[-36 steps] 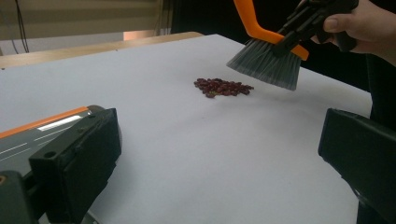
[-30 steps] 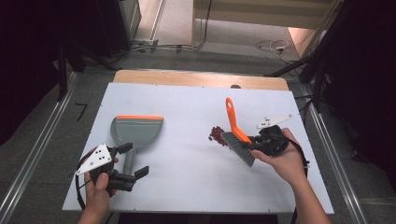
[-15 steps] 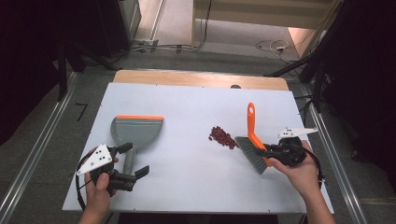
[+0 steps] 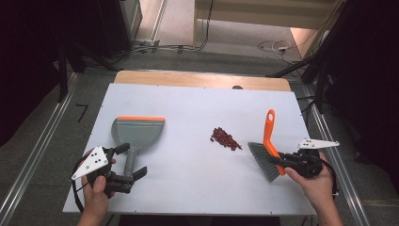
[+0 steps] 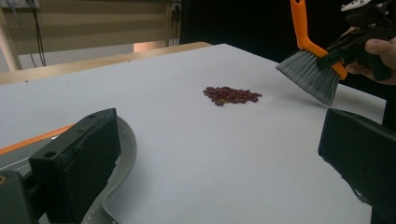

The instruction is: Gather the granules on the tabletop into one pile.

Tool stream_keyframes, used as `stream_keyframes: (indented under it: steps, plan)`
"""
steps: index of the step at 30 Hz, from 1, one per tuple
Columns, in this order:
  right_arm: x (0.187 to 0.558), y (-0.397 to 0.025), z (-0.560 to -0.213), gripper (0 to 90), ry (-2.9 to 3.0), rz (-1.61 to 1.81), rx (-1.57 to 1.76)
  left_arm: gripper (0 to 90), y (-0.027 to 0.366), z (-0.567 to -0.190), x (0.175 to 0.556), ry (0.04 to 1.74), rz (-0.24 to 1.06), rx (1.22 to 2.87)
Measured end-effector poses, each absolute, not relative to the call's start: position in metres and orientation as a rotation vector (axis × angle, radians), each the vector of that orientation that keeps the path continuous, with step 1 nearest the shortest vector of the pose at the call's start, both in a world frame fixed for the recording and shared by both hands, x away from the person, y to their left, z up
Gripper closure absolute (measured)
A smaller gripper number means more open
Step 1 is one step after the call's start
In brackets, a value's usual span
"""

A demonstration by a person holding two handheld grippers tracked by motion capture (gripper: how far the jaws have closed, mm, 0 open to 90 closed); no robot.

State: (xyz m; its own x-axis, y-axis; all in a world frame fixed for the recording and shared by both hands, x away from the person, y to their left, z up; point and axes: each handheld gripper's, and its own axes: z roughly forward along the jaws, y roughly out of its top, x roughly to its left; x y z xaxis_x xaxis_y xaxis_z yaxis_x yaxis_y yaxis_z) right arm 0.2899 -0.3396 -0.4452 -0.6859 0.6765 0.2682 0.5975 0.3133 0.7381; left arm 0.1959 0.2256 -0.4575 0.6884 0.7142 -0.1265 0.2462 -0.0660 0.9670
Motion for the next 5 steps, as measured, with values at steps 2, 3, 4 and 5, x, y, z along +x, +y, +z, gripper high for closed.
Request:
stream_keyframes:
  steps: [2,3,4,5]
  plan:
    - [0.2907,-0.3434,-0.4457,68.5,2.466,1.343,1.221,0.3,0.225,-0.4577,0.196,0.796,0.459,1.637]
    - [0.2909,-0.3444,-0.4459,68.5,2.463,1.345,1.221,0.3,0.2249,-0.4577,0.1961,0.796,0.459,1.638]
    - [0.2909,-0.3452,-0.446,68.5,2.46,1.351,1.225,0.3,0.2248,-0.4576,0.1961,0.796,0.46,1.638]
    - [0.291,-0.3457,-0.4461,68.5,2.461,1.357,1.224,0.3,0.2247,-0.4575,0.1962,0.796,0.461,1.638]
